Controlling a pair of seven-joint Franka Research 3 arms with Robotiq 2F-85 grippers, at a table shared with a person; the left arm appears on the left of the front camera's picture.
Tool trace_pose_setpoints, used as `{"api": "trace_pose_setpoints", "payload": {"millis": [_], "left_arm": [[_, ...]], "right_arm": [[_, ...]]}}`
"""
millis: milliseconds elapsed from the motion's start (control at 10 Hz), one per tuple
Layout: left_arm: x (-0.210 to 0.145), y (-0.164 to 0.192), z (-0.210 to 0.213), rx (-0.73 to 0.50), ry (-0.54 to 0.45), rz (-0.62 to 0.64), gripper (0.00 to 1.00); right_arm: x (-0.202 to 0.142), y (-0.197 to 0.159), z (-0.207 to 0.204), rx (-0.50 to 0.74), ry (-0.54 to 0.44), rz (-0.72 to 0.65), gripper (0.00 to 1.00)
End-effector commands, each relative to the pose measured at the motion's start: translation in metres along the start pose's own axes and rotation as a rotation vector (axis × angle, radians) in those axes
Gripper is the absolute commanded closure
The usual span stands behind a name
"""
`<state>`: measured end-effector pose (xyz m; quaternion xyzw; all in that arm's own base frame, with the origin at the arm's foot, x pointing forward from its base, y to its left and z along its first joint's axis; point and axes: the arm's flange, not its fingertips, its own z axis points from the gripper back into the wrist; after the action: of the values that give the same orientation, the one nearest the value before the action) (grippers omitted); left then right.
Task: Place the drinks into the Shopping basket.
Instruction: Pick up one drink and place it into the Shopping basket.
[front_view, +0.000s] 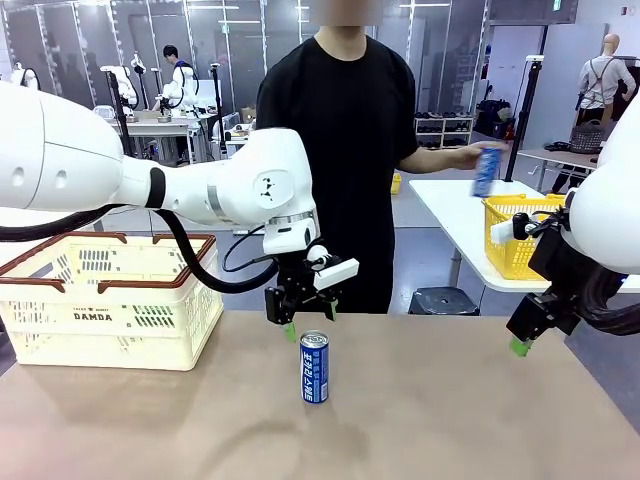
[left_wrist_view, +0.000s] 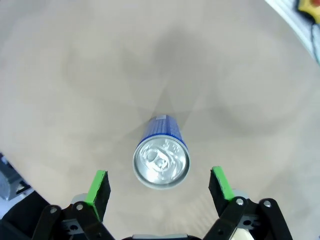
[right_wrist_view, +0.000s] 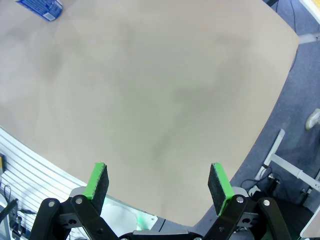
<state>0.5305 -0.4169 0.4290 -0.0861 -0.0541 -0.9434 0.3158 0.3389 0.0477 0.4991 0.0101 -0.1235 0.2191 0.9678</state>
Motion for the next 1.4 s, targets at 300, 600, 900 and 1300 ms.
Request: {"api": "trace_pose_setpoints", "payload": {"millis": [300, 600, 900, 1300], "left_arm": [[0.003, 0.016, -0.023, -0.079, 0.075, 0.037, 0.0], [0.003, 0.018, -0.036, -0.064, 0.051, 0.041, 0.0], [0.002, 0.017, -0.051, -0.075, 0.049, 0.073, 0.0], [0.004, 0.018, -0.059, -0.04, 0.056, 0.069, 0.11]], "right_arm": [[-0.002, 0.0, -0.001, 0.008, 0.0, 0.002, 0.0], [-0.002, 0.0, -0.001, 0.008, 0.0, 0.002, 0.0], [-0.002, 0.0, -0.001, 0.008, 0.0, 0.002, 0.0], [-0.002, 0.0, -0.001, 0.008, 0.0, 0.002, 0.0]]}}
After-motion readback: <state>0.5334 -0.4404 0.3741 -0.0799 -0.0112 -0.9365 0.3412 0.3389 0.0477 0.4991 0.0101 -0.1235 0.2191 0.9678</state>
